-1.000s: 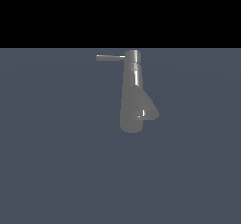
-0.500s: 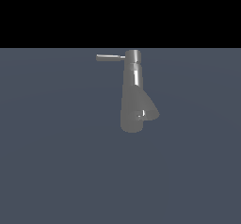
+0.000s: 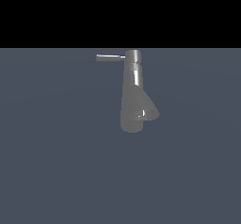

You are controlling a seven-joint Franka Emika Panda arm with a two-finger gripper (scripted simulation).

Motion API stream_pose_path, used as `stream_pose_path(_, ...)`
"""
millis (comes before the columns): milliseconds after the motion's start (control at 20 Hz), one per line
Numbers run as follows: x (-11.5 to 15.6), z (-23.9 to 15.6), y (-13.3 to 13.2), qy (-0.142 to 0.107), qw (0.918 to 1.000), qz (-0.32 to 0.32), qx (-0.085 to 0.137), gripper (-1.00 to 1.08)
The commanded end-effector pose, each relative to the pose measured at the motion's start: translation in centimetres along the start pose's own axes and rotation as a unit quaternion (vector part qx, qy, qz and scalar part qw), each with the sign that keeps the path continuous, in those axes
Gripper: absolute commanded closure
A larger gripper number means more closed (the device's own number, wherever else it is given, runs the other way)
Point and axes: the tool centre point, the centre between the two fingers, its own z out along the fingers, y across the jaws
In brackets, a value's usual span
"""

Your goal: Turn on the faucet by rotating a designated handle.

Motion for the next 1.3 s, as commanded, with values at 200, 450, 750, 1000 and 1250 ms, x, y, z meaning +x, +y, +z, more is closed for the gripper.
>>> stream_pose_path(200, 1.6, 0.1, -0.1, -0.001, 0.9994, 0.035, -0.003, 1.08)
stream_pose_path(450, 3.7, 0.3, -0.2, -0.001, 0.9968, 0.080, -0.006, 1.08)
stream_pose_path(750, 7.0, 1.0, -0.4, -0.001, 0.9886, 0.150, -0.010, 1.08)
stream_pose_path(1000, 10.0, 1.8, -0.6, -0.001, 0.9776, 0.210, -0.014, 1.08)
stream_pose_path(1250, 12.9, 2.9, -0.8, 0.000, 0.9632, 0.268, -0.018, 1.08)
